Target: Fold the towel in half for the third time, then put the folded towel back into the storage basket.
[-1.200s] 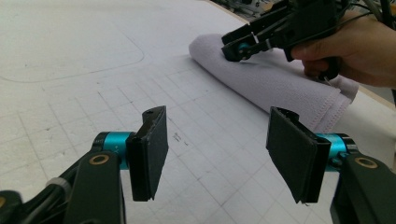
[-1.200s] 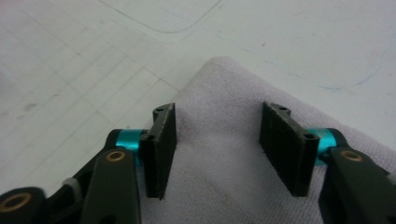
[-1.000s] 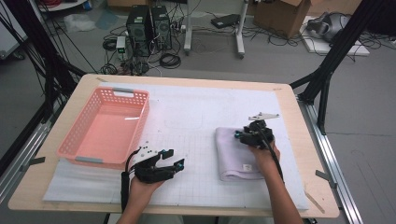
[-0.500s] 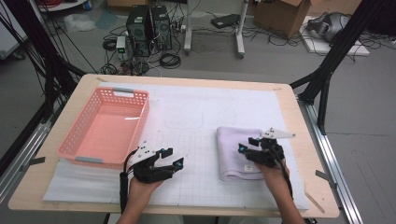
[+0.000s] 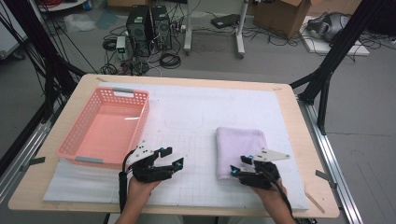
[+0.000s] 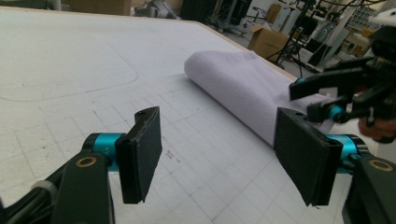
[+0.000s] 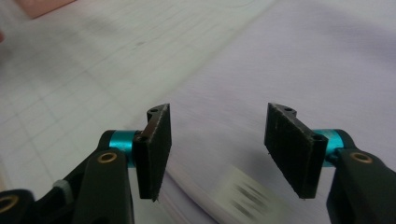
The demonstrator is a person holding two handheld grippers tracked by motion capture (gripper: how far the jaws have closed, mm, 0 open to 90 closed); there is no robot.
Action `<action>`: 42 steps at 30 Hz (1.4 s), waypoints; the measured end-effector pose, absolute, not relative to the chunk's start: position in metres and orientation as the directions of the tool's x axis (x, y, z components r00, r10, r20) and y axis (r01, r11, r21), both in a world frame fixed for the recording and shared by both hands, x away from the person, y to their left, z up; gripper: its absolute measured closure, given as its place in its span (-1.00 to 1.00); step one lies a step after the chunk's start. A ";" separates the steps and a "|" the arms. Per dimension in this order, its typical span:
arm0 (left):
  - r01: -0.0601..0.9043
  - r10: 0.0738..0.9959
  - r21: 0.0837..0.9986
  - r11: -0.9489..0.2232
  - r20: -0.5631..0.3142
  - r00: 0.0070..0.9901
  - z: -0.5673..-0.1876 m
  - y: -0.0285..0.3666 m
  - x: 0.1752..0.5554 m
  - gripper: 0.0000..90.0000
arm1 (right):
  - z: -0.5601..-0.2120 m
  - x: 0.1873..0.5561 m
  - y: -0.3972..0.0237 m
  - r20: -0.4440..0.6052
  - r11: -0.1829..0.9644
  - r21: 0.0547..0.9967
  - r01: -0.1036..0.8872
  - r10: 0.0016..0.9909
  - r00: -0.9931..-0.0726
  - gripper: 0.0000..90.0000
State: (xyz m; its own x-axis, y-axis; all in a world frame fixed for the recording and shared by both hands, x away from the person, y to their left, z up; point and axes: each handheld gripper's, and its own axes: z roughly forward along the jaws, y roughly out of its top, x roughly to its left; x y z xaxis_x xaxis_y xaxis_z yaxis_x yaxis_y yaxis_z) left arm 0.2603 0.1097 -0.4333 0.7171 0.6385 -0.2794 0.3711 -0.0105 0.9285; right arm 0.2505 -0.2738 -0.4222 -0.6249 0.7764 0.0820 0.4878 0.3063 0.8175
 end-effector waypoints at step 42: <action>0.415 0.628 0.908 -0.049 -0.295 0.720 -0.443 0.094 0.266 -0.42 | -0.419 0.234 -0.374 0.046 0.186 0.856 0.483 0.902 -0.429 -0.55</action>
